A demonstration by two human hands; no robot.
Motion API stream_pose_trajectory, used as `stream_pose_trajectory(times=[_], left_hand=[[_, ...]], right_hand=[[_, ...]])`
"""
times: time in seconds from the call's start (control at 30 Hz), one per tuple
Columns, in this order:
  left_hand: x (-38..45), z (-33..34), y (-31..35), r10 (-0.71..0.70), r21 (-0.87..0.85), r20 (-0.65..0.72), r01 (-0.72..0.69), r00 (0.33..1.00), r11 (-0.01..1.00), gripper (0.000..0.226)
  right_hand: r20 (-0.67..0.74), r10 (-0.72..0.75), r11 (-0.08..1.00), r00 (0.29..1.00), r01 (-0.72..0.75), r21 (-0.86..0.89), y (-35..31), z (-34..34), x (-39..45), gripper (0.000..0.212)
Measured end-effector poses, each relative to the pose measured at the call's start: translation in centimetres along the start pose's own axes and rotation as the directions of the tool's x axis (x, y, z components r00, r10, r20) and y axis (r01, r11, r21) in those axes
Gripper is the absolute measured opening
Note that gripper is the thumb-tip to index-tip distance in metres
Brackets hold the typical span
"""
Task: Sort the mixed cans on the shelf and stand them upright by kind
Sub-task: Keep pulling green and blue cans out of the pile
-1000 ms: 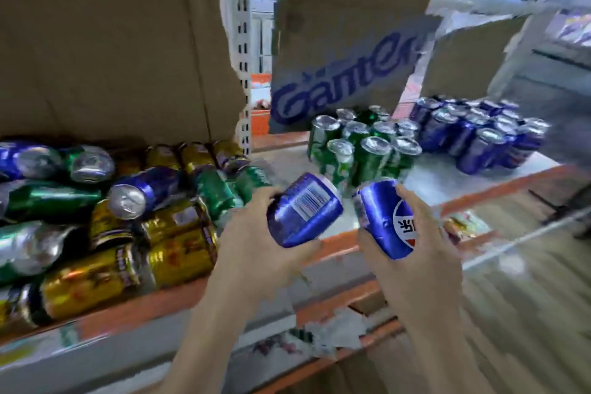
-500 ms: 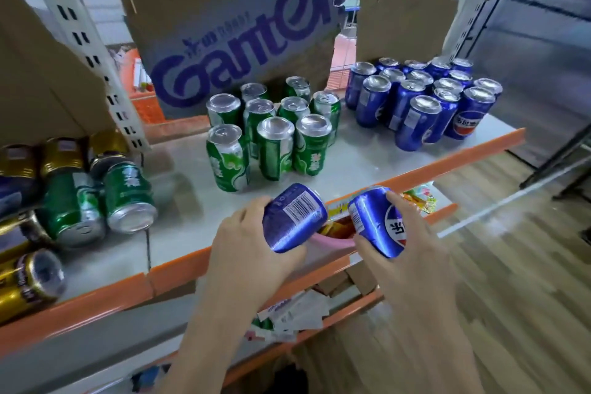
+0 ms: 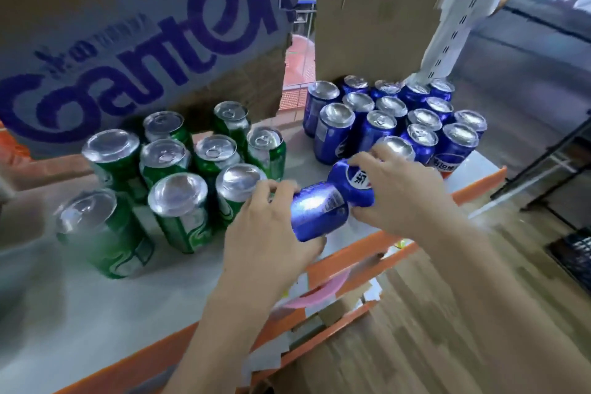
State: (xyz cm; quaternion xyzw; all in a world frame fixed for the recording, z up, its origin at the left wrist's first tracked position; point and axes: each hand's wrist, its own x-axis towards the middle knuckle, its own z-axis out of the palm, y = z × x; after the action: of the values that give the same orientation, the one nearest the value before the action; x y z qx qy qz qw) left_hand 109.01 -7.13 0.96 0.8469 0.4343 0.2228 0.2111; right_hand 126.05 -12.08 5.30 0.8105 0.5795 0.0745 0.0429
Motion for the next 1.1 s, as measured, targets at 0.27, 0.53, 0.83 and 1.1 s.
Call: stream_pose_trajectory(times=[0.27,0.53,0.83,1.1], left_hand=[[2.0,1.2,2.1,0.022,0.167,0.103,-0.039,0.994,0.985,0.058],[2.3,4.0,2.6,-0.062,0.355,0.012,0.054,0.998,0.933,0.065],[2.0,4.8,5.7,-0.317,0.314,-0.126,0.341,0.94,0.886,0.071],[2.4,6.6,7.1,-0.317,0.2,-0.266,0.374,0.91,0.905,0.082]], right_hand=[[0.149,-0.259,0.916,0.954,0.292,-0.275,1.4,-1.1,7.7,0.045],[0.314,-0.412,0.82,0.855,0.498,-0.283,0.7,1.2,9.0,0.038],[0.313,-0.583,0.721,0.75,0.655,-0.226,1.5,1.7,10.3,0.035],[0.05,-0.713,0.693,0.7,0.714,-0.099,4.5,2.2,11.5,0.059]])
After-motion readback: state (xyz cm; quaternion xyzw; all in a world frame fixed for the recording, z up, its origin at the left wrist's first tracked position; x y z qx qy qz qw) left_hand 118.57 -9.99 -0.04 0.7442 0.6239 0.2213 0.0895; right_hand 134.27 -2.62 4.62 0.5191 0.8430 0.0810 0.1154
